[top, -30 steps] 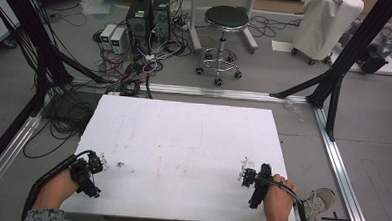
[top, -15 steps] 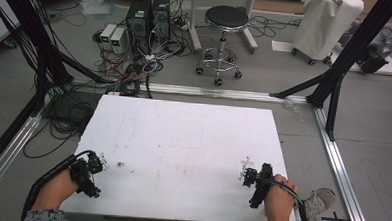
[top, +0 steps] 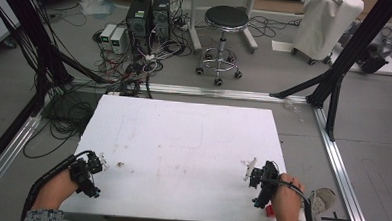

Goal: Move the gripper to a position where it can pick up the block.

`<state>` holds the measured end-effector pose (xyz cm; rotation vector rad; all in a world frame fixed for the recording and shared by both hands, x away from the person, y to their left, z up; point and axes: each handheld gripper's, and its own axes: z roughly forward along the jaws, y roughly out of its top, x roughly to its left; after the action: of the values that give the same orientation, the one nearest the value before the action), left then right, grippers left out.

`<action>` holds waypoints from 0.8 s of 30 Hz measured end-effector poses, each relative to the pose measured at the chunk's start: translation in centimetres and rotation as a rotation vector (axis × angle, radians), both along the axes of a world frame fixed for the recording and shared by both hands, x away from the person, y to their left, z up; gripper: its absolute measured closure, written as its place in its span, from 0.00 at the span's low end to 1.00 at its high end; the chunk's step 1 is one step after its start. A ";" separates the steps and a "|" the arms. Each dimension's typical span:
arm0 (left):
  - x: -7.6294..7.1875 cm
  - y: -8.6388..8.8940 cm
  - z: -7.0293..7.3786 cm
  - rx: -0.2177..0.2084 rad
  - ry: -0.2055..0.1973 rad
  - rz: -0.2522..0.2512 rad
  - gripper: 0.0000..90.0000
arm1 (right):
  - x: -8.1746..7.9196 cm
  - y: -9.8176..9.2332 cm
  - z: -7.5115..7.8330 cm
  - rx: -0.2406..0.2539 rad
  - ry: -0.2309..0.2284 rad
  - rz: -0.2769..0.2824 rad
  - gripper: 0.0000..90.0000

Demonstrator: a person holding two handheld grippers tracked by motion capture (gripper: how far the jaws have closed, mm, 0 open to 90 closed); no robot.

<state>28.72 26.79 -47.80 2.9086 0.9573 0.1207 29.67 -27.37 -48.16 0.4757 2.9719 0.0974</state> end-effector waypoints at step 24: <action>0.0 0.0 -0.2 -0.002 0.000 0.003 0.25 | -2.2 -2.0 1.1 0.008 -0.013 0.275 0.01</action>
<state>28.74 26.74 -47.98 2.9058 0.9610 0.1193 27.45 -29.33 -47.07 0.0635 3.0061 0.1379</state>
